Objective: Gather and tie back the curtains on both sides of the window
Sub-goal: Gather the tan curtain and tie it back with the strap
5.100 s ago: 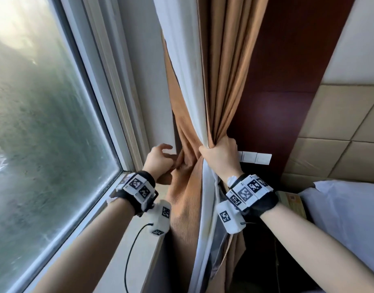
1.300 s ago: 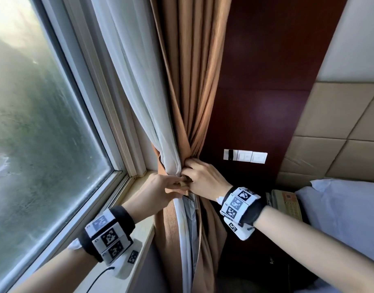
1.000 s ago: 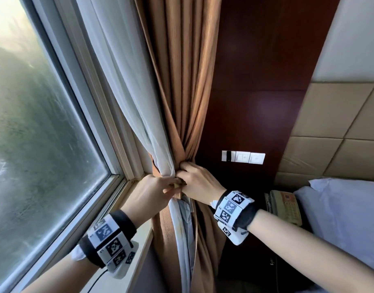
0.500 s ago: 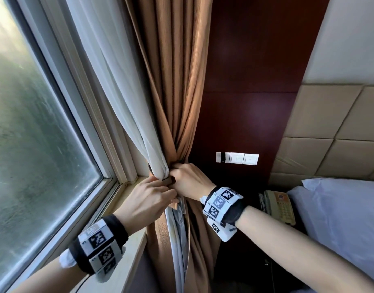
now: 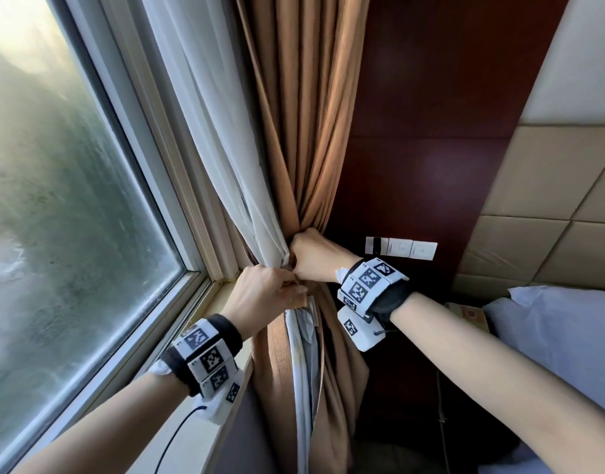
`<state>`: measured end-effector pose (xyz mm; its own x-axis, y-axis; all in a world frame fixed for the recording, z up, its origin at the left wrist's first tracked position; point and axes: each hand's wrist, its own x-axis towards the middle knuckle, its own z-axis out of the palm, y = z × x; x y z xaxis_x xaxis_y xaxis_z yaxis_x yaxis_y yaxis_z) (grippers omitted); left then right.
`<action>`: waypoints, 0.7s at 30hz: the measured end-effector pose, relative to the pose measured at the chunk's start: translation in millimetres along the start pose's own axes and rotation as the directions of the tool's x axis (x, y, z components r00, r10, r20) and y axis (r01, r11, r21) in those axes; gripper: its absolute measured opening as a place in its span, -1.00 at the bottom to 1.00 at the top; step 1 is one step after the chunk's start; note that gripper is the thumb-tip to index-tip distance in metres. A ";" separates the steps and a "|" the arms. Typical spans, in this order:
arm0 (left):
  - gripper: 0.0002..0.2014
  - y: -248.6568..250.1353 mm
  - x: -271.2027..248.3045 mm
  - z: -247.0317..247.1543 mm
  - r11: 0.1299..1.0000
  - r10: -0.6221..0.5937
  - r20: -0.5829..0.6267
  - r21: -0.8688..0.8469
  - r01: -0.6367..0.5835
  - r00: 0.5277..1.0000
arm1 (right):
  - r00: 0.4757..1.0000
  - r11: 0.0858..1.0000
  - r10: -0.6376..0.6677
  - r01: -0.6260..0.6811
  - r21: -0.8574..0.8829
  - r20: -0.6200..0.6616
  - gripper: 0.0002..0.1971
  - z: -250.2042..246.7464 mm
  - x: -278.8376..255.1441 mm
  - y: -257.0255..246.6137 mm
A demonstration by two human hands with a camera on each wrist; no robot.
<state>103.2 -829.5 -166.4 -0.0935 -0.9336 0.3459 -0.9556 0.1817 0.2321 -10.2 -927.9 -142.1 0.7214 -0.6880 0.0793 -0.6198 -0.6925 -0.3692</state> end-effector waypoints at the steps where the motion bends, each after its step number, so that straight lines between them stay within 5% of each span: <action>1: -0.79 -0.2 -1.3 1.2 0.999 -0.033 -0.005 -0.016 0.033 0.999 | 1.000 1.000 -0.012 0.012 0.004 0.008 -0.60 0.6 1.1 1.4; 6: -0.80 -4.6 -1.6 7.6 0.988 -0.146 -0.052 -0.050 0.144 0.988 | 0.998 0.999 -0.029 0.030 -0.015 0.061 -0.72 -5.1 1.6 3.0; 13: -0.77 -3.0 2.2 14.5 0.994 -0.106 -0.092 0.011 0.108 0.990 | 0.992 0.999 -0.018 0.022 -0.028 0.129 -0.70 -14.2 0.2 5.7; 17: -0.74 -3.9 7.9 20.1 0.992 -0.094 -0.013 0.087 0.095 0.995 | 0.983 0.999 -0.047 0.050 -0.009 0.179 -0.82 -23.2 -6.8 2.3; 21: -0.76 -0.4 7.6 19.6 0.993 -0.114 -0.010 0.032 0.114 0.993 | 0.986 0.997 -0.075 0.069 0.041 0.151 -0.71 -16.3 -7.1 8.4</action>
<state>97.4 -842.7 -181.7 0.0188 -0.9452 0.3260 -0.9683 0.0640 0.2413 -25.6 -932.4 -130.6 0.8041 -0.5934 -0.0343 -0.5552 -0.7292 -0.4001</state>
